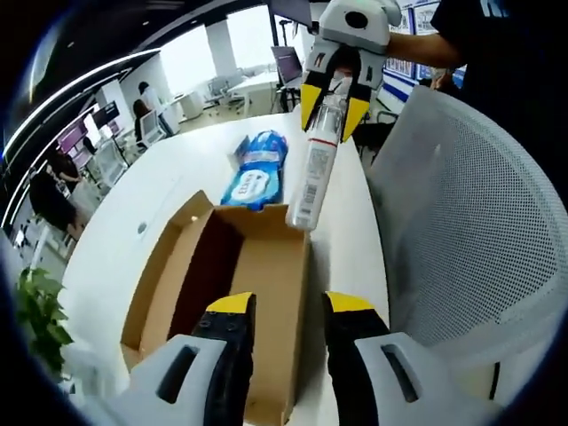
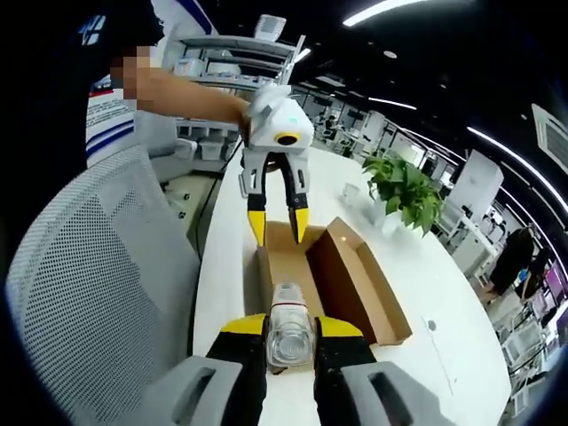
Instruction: Operate the shoe box by opening the lid, removing the specified soft item, and placing it in the target area until the item is outside and the box remains undamaged.
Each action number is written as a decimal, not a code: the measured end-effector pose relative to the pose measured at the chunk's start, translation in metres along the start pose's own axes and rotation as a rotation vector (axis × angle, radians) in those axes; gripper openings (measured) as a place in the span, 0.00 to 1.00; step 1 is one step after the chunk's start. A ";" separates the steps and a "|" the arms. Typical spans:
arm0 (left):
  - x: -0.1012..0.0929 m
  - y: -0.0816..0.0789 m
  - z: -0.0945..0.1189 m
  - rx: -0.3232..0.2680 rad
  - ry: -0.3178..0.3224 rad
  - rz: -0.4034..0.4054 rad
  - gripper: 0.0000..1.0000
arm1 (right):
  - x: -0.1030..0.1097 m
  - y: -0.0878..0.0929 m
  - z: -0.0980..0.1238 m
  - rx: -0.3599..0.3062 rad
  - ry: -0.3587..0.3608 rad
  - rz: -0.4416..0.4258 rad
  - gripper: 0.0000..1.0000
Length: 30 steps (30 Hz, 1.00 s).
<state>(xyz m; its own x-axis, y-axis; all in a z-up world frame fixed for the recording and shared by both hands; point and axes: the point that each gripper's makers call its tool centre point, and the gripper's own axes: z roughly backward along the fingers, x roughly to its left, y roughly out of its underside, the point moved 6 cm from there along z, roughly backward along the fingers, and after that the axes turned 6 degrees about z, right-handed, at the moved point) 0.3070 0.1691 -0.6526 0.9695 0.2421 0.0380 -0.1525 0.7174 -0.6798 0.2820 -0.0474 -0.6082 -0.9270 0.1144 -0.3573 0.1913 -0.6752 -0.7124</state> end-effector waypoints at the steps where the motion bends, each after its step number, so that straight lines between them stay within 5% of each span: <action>1: 0.001 0.005 0.003 -0.002 -0.010 0.024 0.30 | -0.002 0.001 0.001 0.005 0.002 0.003 0.14; 13: 0.011 0.051 0.027 -0.031 -0.186 0.254 0.31 | -0.041 0.011 0.012 0.057 0.023 0.049 0.14; 26: 0.013 0.097 0.037 -0.021 -0.360 0.491 0.20 | -0.089 0.033 0.020 0.145 0.023 0.101 0.14; 30: 0.013 0.105 0.039 -0.068 -0.419 0.604 0.14 | -0.105 0.041 0.020 0.178 0.016 0.120 0.14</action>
<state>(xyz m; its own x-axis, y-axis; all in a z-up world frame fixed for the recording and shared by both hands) 0.2963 0.2727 -0.6951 0.5634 0.8213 -0.0897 -0.6111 0.3412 -0.7142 0.3805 -0.1020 -0.5881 -0.8953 0.0362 -0.4441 0.2389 -0.8024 -0.5470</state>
